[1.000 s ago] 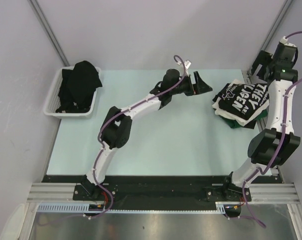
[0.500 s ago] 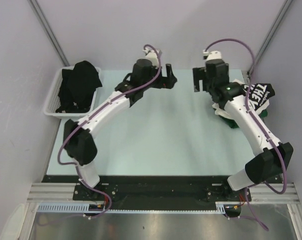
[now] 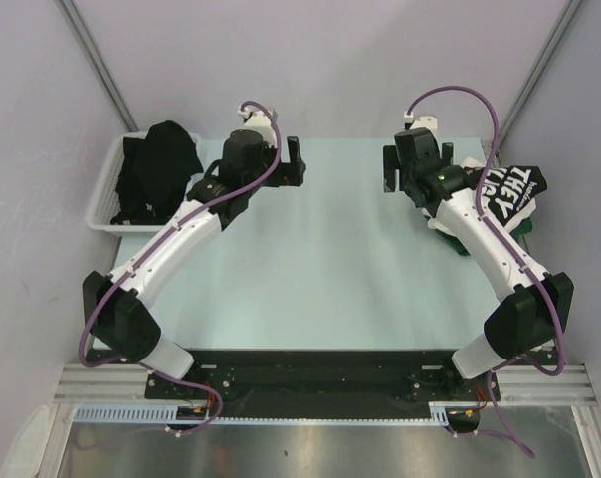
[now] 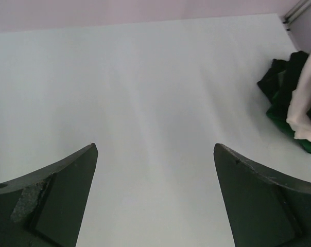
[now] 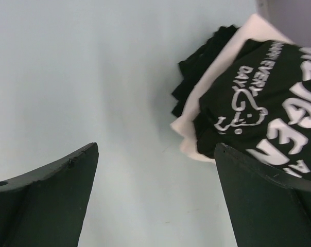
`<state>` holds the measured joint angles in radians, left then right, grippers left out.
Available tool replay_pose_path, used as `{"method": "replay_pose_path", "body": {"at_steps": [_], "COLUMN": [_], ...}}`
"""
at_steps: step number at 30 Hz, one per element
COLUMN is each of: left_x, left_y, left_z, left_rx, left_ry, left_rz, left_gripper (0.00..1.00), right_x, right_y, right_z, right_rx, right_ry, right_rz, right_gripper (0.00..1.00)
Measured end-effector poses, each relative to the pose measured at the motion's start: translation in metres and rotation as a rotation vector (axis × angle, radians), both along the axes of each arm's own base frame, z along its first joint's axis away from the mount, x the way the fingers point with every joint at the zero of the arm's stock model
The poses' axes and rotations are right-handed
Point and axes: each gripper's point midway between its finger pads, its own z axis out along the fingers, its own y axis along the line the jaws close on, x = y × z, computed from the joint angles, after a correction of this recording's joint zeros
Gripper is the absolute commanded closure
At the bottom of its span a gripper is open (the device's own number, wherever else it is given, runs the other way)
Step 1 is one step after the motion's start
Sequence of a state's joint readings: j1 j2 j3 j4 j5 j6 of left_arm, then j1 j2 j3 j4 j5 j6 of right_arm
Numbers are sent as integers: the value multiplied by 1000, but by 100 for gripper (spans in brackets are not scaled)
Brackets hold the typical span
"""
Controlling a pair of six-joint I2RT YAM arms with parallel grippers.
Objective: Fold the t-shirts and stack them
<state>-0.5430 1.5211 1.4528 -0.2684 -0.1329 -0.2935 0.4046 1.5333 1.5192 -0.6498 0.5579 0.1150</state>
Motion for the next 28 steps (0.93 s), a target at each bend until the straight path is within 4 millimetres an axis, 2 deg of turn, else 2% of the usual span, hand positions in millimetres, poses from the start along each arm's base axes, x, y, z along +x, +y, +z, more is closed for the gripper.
{"method": "replay_pose_path", "body": {"at_steps": [3, 6, 9, 14, 17, 22, 24, 28], "left_x": [2, -2, -8, -20, -30, -39, -43, -50], "left_y": [22, 44, 58, 84, 98, 114, 122, 135], "left_z": [-21, -33, -25, 7, 7, -20, -38, -57], "left_rx": [14, 54, 92, 115, 126, 180, 218, 264], "left_ry": [69, 101, 78, -16, -32, 10, 41, 72], "left_rz": [51, 97, 126, 213, 251, 306, 334, 379], "left_gripper": [1, 0, 1, 0, 0, 0, 0, 0], "right_x": [-3, -5, -5, 0, -1, 2, 3, 7], "right_y": [19, 43, 70, 106, 119, 132, 138, 146], "right_z": [-7, -8, -1, 18, 23, 29, 26, 18], "right_rx": [95, 164, 205, 233, 236, 223, 203, 154], "right_ry": [27, 46, 43, 0, -26, -67, -70, -69], "right_rz": [50, 120, 183, 253, 281, 294, 304, 312], "right_gripper": [0, 0, 0, 0, 0, 0, 0, 0]}}
